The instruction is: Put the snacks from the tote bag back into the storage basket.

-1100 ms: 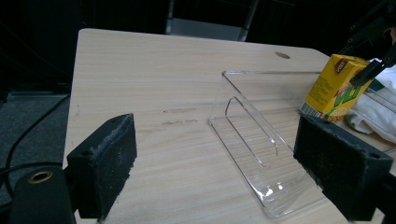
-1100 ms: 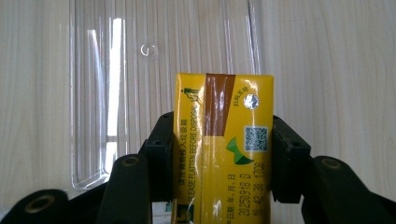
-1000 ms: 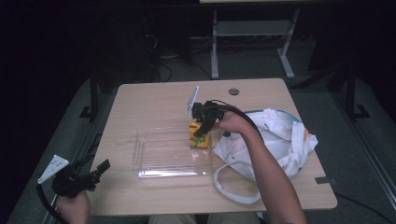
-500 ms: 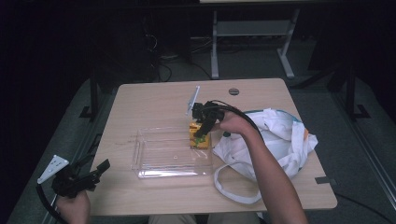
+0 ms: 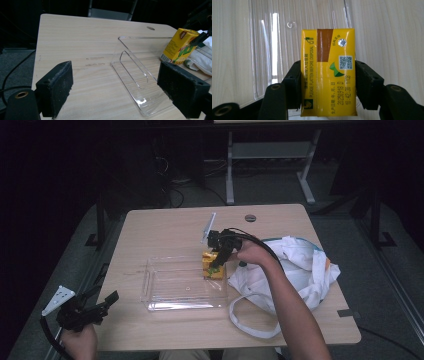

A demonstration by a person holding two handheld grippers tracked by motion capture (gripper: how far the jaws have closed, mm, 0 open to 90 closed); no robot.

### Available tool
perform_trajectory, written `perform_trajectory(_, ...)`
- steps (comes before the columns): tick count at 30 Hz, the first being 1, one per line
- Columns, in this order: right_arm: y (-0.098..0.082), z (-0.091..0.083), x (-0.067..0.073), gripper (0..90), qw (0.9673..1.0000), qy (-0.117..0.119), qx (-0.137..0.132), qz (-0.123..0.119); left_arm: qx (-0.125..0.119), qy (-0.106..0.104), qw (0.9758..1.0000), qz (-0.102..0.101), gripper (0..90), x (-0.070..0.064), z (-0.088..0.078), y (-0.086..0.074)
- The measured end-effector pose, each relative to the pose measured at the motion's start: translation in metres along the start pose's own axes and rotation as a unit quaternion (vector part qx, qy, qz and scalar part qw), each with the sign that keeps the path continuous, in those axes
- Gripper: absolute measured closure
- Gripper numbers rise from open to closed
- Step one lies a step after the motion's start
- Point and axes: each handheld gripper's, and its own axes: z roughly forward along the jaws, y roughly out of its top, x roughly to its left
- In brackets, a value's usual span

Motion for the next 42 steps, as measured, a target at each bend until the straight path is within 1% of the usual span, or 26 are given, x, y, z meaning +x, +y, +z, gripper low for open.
perform_trajectory(1, -0.001, 0.000, 0.000, 45.2, 1.0000, 0.001, 0.000, 0.004, 0.000, 0.000, 1.0000, 0.000, 12.6, 0.000, 0.000, 0.000)
perform_trajectory(5, -0.002, -0.001, 0.000, 44.3, 1.0000, -0.001, -0.002, 0.008, 0.002, 0.000, 1.0000, 0.001, 12.7, 0.000, 0.000, 0.000)
perform_trajectory(13, -0.004, -0.003, 0.000, 43.0, 0.9999, -0.004, -0.004, 0.011, 0.002, -0.003, 1.0000, 0.000, 12.7, 0.000, 0.000, 0.000)
perform_trajectory(14, -0.004, -0.004, 0.000, 41.4, 0.9999, -0.006, -0.005, 0.011, 0.002, -0.003, 1.0000, 0.000, 12.6, 0.000, 0.000, 0.000)
perform_trajectory(15, -0.005, -0.005, 0.000, 40.9, 0.9999, -0.007, -0.007, 0.012, 0.003, -0.003, 1.0000, 0.000, 12.6, 0.000, 0.000, 0.000)
perform_trajectory(16, -0.005, -0.005, 0.000, 40.7, 0.9998, -0.003, -0.012, 0.016, 0.003, -0.002, 1.0000, -0.001, 12.7, 0.000, 0.000, 0.000)
perform_trajectory(18, -0.006, -0.007, 0.000, 39.4, 0.9997, -0.008, -0.014, 0.016, 0.003, -0.003, 1.0000, -0.002, 12.6, 0.000, 0.001, 0.000)
perform_trajectory(20, -0.007, -0.010, 0.000, 38.6, 0.9995, -0.008, -0.021, 0.021, 0.005, -0.003, 1.0000, -0.001, 12.6, 0.000, 0.001, 0.000)
perform_trajectory(23, -0.008, -0.012, 0.000, 37.2, 0.9993, -0.010, -0.029, 0.022, 0.005, -0.003, 1.0000, -0.003, 12.7, 0.000, 0.001, 0.000)
perform_trajectory(29, -0.012, -0.015, 0.000, 33.9, 0.9989, -0.012, -0.033, 0.030, 0.005, -0.003, 1.0000, -0.002, 12.6, 0.000, 0.001, 0.000)
perform_trajectory(33, -0.015, -0.018, 0.001, 33.1, 0.9984, -0.011, -0.040, 0.038, 0.005, -0.003, 1.0000, -0.003, 12.6, 0.000, 0.002, 0.000)
perform_trajectory(36, -0.017, -0.022, 0.001, 33.0, 0.9980, -0.014, -0.049, 0.038, 0.005, -0.004, 1.0000, -0.001, 12.7, -0.001, 0.003, 0.000)
perform_trajectory(42, -0.021, -0.028, 0.002, 32.7, 0.9974, -0.018, -0.057, 0.040, 0.009, -0.004, 1.0000, 0.000, 12.7, -0.001, 0.003, 0.000)
